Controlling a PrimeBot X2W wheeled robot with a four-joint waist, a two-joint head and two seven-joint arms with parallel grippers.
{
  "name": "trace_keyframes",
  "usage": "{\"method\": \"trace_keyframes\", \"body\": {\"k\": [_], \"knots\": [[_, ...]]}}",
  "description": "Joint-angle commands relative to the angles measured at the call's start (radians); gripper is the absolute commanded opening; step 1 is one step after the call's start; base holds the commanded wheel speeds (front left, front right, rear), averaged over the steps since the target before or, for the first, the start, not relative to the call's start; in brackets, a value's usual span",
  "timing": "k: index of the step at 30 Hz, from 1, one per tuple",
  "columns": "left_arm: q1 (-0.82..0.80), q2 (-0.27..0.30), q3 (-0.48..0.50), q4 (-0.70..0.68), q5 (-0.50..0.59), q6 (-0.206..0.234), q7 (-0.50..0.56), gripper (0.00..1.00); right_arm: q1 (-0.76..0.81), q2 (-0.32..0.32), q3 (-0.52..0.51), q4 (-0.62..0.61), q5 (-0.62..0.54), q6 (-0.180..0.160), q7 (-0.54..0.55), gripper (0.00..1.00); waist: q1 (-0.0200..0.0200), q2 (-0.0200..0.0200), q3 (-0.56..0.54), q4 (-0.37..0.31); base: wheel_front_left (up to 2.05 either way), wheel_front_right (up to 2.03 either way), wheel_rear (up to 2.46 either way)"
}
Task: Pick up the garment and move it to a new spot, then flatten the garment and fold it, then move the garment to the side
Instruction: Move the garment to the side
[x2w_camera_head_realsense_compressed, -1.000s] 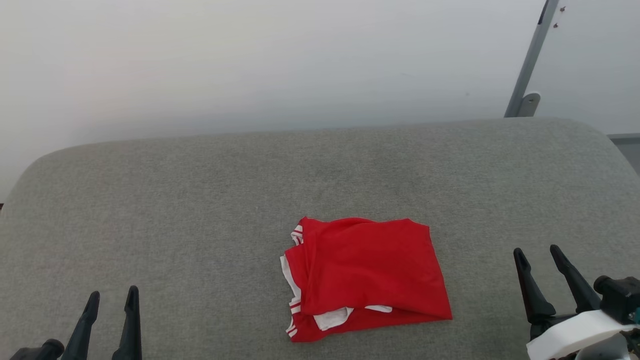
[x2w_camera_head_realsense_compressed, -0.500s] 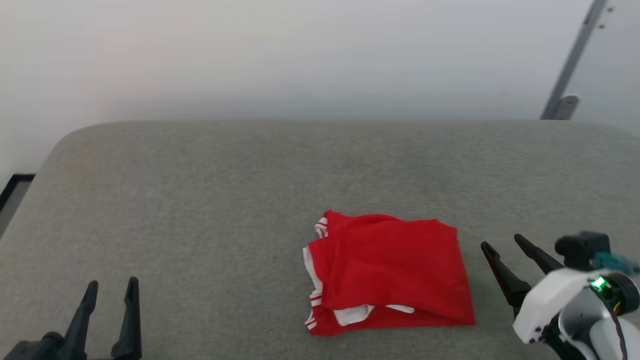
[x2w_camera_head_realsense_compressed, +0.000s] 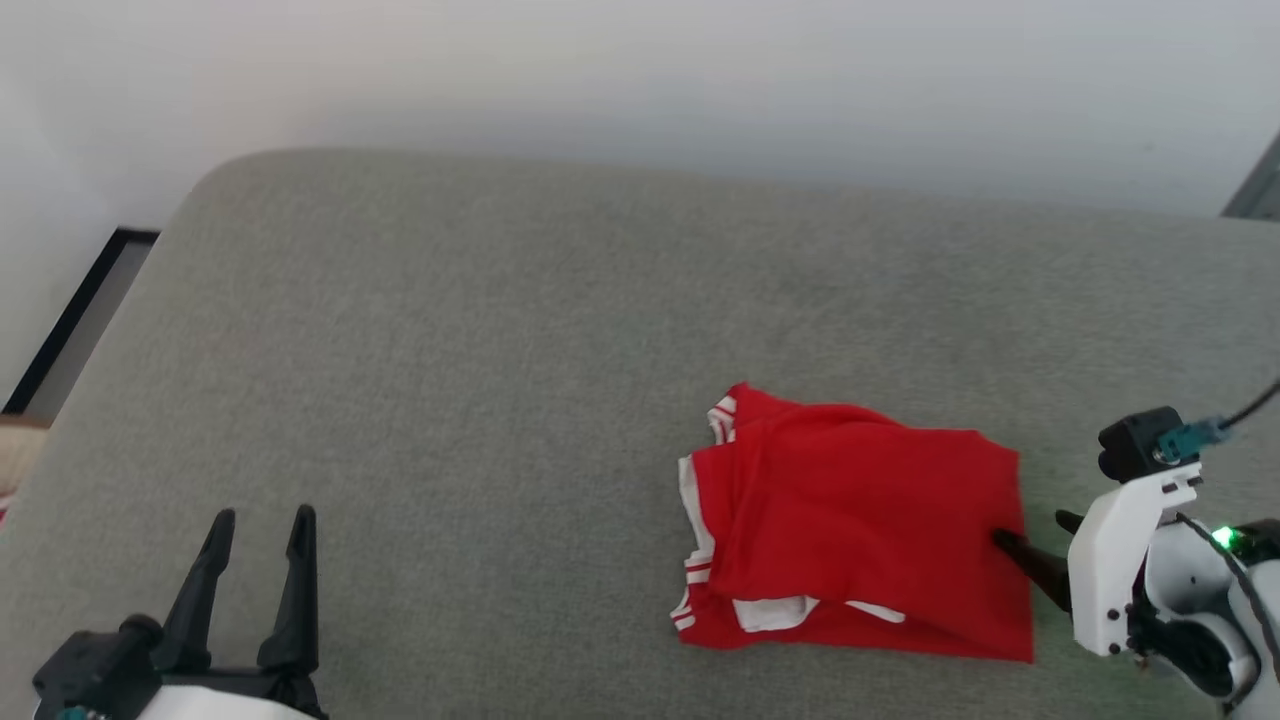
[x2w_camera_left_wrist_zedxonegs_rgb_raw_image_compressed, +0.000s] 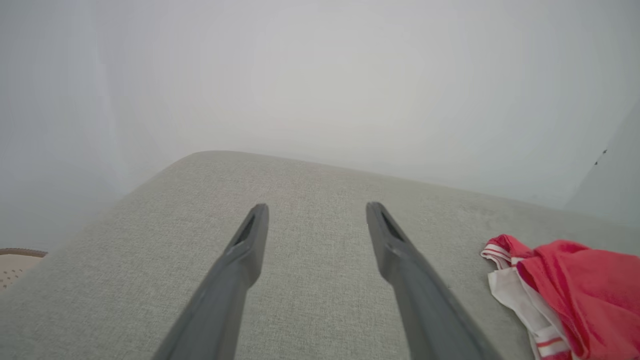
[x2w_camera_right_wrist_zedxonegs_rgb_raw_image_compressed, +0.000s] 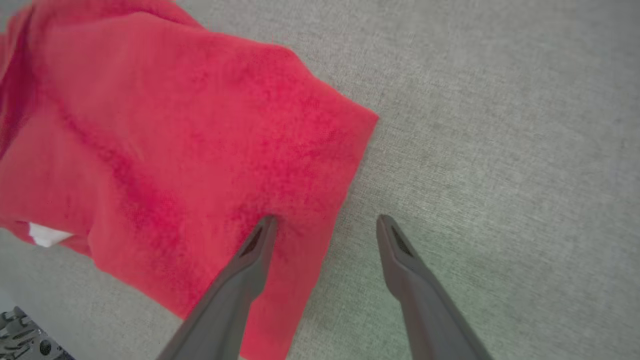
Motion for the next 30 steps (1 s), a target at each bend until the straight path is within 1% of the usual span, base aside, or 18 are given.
{"method": "trace_keyframes", "body": {"k": [1, 6, 12, 13, 14, 16, 20, 25, 30], "knots": [[-0.014, 0.000, 0.000, 0.000, -0.005, -0.002, -0.005, 1.00, -0.011, -0.004, 0.003, 0.003, 0.002, -0.001, 0.010, 1.00, 0.0000, 0.0000, 0.025, 0.022, 0.00, 0.00, 0.00], [-0.050, -0.004, -0.013, 0.006, -0.016, -0.002, -0.005, 1.00, -0.073, 0.005, 0.041, 0.063, 0.024, -0.001, 0.157, 1.00, 0.0000, 0.0000, 0.079, 0.044, 0.00, 0.00, 0.00], [-0.093, -0.013, -0.031, 0.014, -0.027, -0.002, -0.005, 1.00, -0.111, 0.079, 0.107, 0.148, 0.085, 0.000, 0.326, 1.00, 0.0000, 0.0000, 0.122, 0.062, 0.00, 0.00, 0.00], [-0.097, -0.014, -0.031, 0.015, -0.028, -0.002, -0.005, 1.00, -0.115, 0.089, 0.122, 0.146, 0.095, 0.002, 0.344, 0.48, 0.0000, 0.0000, 0.125, 0.063, 0.00, 0.00, 0.00], [-0.101, -0.015, -0.032, 0.017, -0.028, -0.002, -0.005, 1.00, -0.120, 0.092, 0.132, 0.141, 0.106, 0.003, 0.355, 0.00, 0.0000, 0.0000, 0.130, 0.064, 0.00, 0.00, 0.00], [-0.109, -0.019, -0.031, 0.018, -0.031, -0.002, -0.005, 1.00, -0.137, 0.090, 0.134, 0.130, 0.120, 0.003, 0.357, 0.00, 0.0000, 0.0000, 0.138, 0.062, 0.00, 0.00, 0.00], [-0.121, -0.021, -0.013, 0.019, -0.036, -0.002, -0.005, 1.00, -0.181, 0.064, 0.098, 0.105, 0.132, 0.002, 0.328, 0.00, 0.0000, 0.0000, 0.148, 0.050, 0.00, 0.00, 0.00], [-0.134, -0.015, 0.013, 0.004, -0.030, -0.002, -0.005, 1.00, -0.228, 0.019, 0.065, 0.055, 0.123, -0.001, 0.309, 0.00, 0.0000, 0.0000, 0.153, 0.015, 0.00, 0.00, 0.00], [-0.151, -0.006, 0.005, -0.012, -0.010, -0.002, -0.005, 1.00, -0.262, -0.026, 0.034, 0.012, 0.108, -0.001, 0.287, 0.00, 0.0000, 0.0000, 0.166, -0.030, 0.00, 0.00, 0.00]]}}
